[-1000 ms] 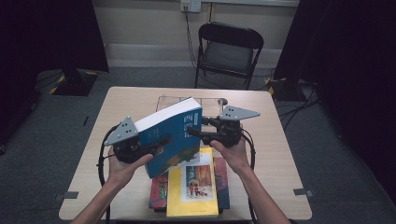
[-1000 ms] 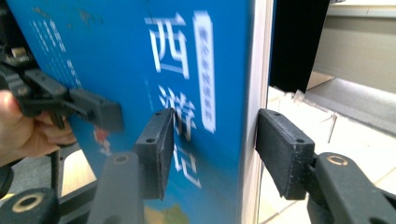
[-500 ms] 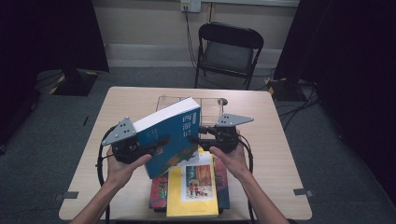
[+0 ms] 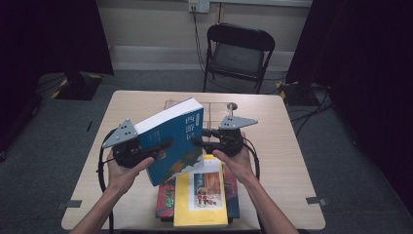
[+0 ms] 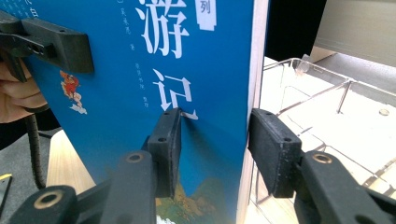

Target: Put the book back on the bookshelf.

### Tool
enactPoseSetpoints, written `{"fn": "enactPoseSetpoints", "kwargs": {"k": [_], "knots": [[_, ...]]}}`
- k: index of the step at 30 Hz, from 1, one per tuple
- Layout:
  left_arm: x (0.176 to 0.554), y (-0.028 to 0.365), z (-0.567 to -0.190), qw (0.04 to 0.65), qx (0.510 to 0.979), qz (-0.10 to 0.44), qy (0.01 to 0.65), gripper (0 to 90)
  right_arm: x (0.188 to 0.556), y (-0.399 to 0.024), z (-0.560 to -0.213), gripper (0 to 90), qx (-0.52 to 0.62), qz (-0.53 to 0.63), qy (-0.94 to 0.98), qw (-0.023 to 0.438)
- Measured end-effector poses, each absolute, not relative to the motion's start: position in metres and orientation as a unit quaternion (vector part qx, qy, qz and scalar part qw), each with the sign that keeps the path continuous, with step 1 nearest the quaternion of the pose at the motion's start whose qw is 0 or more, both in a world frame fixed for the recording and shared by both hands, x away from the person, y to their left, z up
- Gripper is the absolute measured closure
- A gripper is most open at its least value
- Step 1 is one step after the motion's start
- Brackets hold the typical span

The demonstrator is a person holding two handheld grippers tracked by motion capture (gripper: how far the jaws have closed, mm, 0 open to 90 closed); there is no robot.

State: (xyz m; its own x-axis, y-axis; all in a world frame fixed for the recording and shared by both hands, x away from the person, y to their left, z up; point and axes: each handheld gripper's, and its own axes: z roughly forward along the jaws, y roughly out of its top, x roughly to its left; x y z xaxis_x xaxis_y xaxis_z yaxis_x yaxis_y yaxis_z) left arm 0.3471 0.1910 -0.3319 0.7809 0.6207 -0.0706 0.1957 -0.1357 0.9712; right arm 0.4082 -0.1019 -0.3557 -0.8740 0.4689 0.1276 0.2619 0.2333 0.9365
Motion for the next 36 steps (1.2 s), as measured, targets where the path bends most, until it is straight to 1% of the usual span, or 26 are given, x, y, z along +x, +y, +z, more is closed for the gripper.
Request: {"fn": "enactPoseSetpoints", "kwargs": {"k": [7, 12, 15, 17, 20, 24, 26, 28, 31, 33, 34, 35, 36], "knots": [[0.347, 0.197, -0.331, 0.593, 0.728, 0.18, 0.293, 61.0, 0.411, -0.094, -0.357, 54.8, 0.235, 0.581, 0.775, 0.082], [0.345, 0.195, -0.33, 0.589, 0.733, 0.185, 0.286, 61.1, 0.41, -0.096, -0.357, 47.0, 0.232, 0.582, 0.776, 0.075], [0.344, 0.196, -0.331, 0.592, 0.732, 0.183, 0.283, 61.0, 0.407, -0.103, -0.359, 45.1, 0.238, 0.575, 0.778, 0.085], [0.346, 0.201, -0.333, 0.602, 0.726, 0.172, 0.285, 61.1, 0.402, -0.115, -0.363, 43.1, 0.249, 0.571, 0.777, 0.09], [0.347, 0.201, -0.332, 0.596, 0.724, 0.176, 0.299, 61.2, 0.398, -0.133, -0.367, 42.4, 0.264, 0.57, 0.772, 0.094], [0.349, 0.202, -0.33, 0.595, 0.725, 0.173, 0.3, 61.2, 0.393, -0.154, -0.372, 41.6, 0.282, 0.564, 0.77, 0.098], [0.349, 0.202, -0.33, 0.593, 0.726, 0.173, 0.301, 61.3, 0.387, -0.176, -0.38, 40.5, 0.303, 0.555, 0.767, 0.104], [0.349, 0.202, -0.329, 0.591, 0.726, 0.175, 0.304, 61.3, 0.386, -0.181, -0.382, 39.8, 0.31, 0.553, 0.766, 0.106], [0.35, 0.207, -0.328, 0.59, 0.725, 0.173, 0.312, 61.3, 0.381, -0.207, -0.394, 38.2, 0.34, 0.541, 0.76, 0.113], [0.35, 0.209, -0.328, 0.588, 0.725, 0.172, 0.315, 61.3, 0.38, -0.212, -0.396, 38.2, 0.347, 0.539, 0.759, 0.113], [0.351, 0.212, -0.327, 0.587, 0.725, 0.175, 0.316, 61.3, 0.379, -0.224, -0.402, 37.5, 0.359, 0.527, 0.761, 0.117], [0.351, 0.212, -0.327, 0.587, 0.725, 0.175, 0.316, 61.3, 0.379, -0.224, -0.402, 37.5, 0.359, 0.527, 0.761, 0.117], [0.351, 0.213, -0.327, 0.586, 0.724, 0.172, 0.319, 61.3, 0.377, -0.235, -0.409, 35.8, 0.373, 0.513, 0.763, 0.127]]}}
